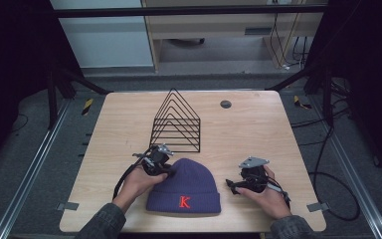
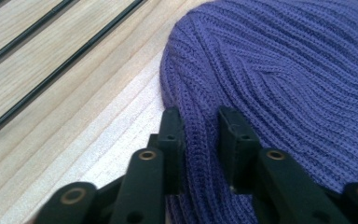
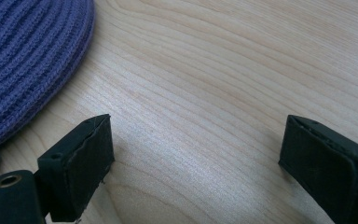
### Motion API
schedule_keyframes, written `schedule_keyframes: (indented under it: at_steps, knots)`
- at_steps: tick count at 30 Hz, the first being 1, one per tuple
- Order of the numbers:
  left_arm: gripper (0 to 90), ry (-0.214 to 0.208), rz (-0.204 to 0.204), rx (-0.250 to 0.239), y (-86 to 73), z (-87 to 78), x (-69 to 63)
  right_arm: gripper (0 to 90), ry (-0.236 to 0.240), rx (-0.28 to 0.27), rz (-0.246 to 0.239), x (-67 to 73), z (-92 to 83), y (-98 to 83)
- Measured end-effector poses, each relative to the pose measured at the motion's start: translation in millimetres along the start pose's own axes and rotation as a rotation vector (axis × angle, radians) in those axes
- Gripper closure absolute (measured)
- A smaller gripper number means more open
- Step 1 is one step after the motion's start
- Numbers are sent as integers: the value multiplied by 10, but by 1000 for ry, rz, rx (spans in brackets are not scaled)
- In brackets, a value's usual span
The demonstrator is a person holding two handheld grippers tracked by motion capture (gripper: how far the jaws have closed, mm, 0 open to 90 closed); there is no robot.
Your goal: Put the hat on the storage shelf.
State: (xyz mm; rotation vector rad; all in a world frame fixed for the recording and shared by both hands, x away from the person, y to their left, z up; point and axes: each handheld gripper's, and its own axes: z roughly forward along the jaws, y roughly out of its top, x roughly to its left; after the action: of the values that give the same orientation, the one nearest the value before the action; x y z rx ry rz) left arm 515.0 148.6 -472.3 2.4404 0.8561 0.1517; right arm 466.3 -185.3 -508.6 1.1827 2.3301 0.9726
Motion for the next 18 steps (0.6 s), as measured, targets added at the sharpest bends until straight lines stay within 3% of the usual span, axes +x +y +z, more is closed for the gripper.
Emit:
schedule_keyframes:
  at_steps: [4, 8, 18]
  knots:
    - [770, 7, -8, -33, -10, -81, -31, 96, -1, 1, 2, 3, -2, 0]
    - [780, 19, 11, -72, 12, -233, -78, 96, 0, 1, 1, 3, -2, 0]
    - [788, 57, 127, -155, 163, -648, -381, 96, 1, 4, 1, 4, -8, -4]
